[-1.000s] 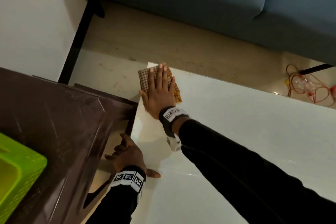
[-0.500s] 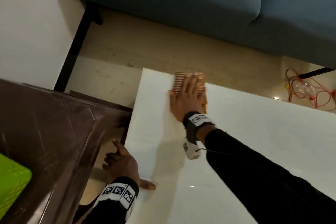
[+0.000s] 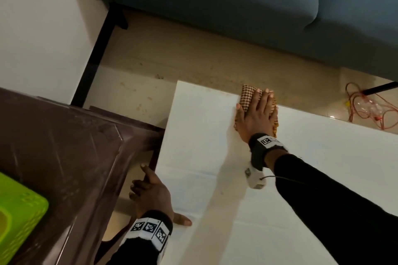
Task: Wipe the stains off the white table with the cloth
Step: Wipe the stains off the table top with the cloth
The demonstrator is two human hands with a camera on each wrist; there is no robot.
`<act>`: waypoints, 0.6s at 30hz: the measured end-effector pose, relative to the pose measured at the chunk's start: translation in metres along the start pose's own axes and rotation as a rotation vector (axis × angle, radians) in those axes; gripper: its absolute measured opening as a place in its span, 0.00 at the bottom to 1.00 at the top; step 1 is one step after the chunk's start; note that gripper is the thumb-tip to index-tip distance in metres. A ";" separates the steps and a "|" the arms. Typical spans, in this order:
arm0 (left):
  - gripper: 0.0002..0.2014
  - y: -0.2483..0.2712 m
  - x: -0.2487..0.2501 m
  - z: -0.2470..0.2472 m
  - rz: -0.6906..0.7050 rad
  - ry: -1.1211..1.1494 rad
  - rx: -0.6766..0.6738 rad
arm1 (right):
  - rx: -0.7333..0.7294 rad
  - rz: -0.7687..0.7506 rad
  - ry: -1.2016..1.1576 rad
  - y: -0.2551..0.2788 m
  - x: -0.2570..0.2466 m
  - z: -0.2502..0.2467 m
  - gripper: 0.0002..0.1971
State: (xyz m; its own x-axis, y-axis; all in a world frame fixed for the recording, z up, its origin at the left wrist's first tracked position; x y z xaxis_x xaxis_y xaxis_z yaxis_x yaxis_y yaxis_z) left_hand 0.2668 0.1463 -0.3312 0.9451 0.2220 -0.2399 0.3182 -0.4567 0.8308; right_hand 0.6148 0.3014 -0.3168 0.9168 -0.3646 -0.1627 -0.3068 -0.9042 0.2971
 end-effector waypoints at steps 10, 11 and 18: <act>0.98 0.008 -0.007 -0.006 -0.092 0.063 -0.066 | -0.053 -0.442 0.101 0.045 -0.190 0.046 0.39; 0.99 0.010 -0.009 -0.007 -0.104 0.065 -0.066 | -0.069 -0.518 0.112 0.067 -0.189 0.053 0.39; 0.92 0.035 0.015 -0.020 -0.014 -0.215 0.124 | -0.154 -0.818 0.077 0.199 -0.145 0.087 0.38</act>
State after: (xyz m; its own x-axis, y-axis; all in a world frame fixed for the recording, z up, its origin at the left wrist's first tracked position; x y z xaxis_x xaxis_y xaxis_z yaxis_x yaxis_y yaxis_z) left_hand 0.2905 0.1506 -0.2959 0.9304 0.0467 -0.3636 0.3259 -0.5598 0.7619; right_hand 0.3989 0.1550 -0.3165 0.8520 0.4145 -0.3198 0.4960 -0.8346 0.2396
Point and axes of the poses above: each hand's wrist, its own y-axis away from the middle knuckle, its own z-axis out of the palm, x = y × z, the point moved 10 cm from there along -y, towards the middle knuckle, and after that the axes turned 8 degrees about -z, right-handed, at the moved point
